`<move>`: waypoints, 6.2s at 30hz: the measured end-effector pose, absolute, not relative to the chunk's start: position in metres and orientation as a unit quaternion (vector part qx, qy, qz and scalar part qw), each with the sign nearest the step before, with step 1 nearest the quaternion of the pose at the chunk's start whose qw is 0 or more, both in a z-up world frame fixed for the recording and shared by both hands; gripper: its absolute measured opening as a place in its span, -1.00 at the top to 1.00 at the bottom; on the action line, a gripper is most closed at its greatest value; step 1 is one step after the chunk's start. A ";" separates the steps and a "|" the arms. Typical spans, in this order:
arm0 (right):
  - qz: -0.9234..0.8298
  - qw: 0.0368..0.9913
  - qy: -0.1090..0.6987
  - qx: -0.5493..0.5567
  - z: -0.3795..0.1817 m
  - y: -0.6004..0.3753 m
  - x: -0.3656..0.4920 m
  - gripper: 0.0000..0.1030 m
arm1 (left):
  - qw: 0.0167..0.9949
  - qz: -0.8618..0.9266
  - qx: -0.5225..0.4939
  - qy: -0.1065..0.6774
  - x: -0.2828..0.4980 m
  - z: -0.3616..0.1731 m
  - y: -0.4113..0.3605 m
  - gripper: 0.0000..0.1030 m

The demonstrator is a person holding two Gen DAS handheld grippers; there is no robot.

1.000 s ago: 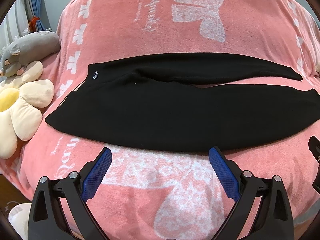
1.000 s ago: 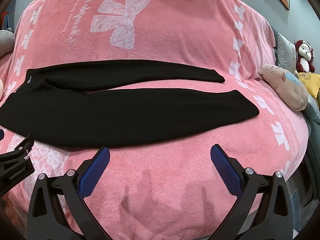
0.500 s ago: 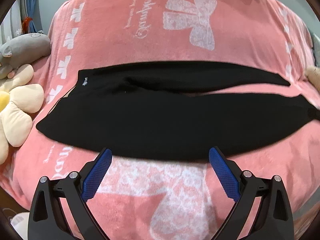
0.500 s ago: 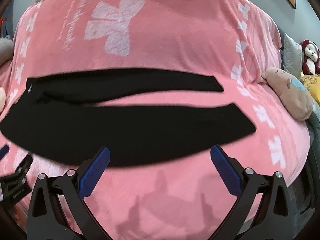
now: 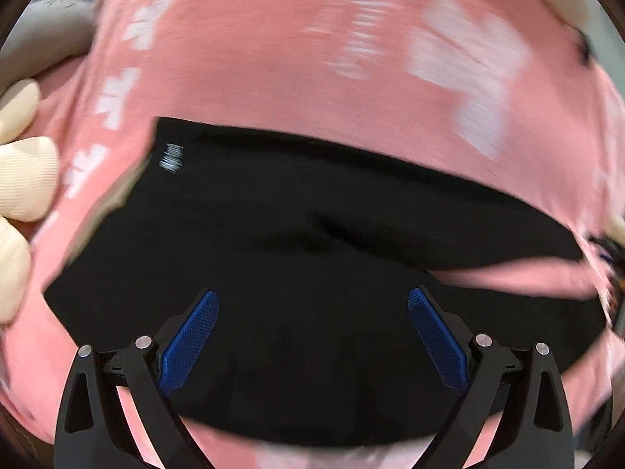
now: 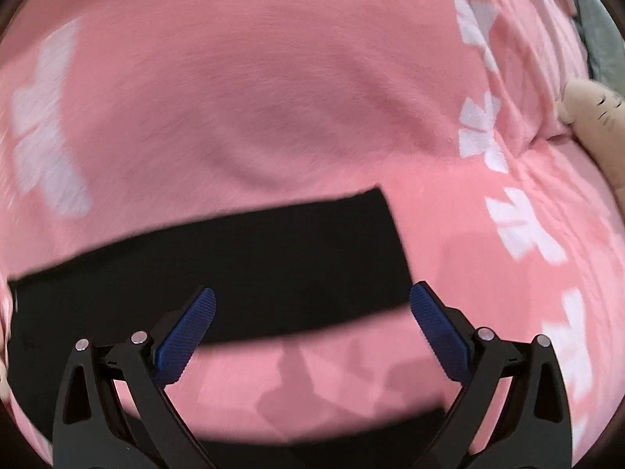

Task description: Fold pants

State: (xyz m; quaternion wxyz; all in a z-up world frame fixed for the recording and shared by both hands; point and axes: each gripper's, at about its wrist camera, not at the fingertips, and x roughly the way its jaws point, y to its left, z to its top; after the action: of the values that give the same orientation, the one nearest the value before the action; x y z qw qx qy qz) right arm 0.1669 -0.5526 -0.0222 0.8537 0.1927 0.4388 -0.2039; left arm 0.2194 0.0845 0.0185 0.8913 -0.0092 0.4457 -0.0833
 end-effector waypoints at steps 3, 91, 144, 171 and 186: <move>-0.210 0.852 0.436 0.199 -0.038 -0.579 0.194 -0.83 | 0.895 -0.038 -0.029 0.443 0.272 0.018 0.113 -0.87; -0.155 0.858 0.398 0.284 -0.007 -0.471 0.013 0.91 | 0.763 -0.118 -0.325 0.546 0.188 -0.007 0.313 0.93; -0.198 0.849 0.411 0.268 -0.039 -0.466 -0.012 -0.11 | 0.796 -0.002 -0.254 0.550 0.213 -0.042 0.359 0.77; -0.170 0.849 0.378 0.327 -0.040 -0.500 -0.031 -0.03 | 0.853 -0.193 -0.118 0.470 0.144 0.016 0.072 -0.39; -0.206 0.842 0.393 0.308 -0.042 -0.511 -0.053 0.92 | 0.884 -0.176 -0.041 0.431 0.133 0.011 0.052 -0.58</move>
State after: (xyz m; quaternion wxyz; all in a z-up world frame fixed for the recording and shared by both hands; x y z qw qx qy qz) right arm -0.0535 -0.5109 -0.0421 0.8415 0.3079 0.3932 -0.2059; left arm 0.1327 0.0523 0.0105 0.8841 -0.0409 0.4309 -0.1763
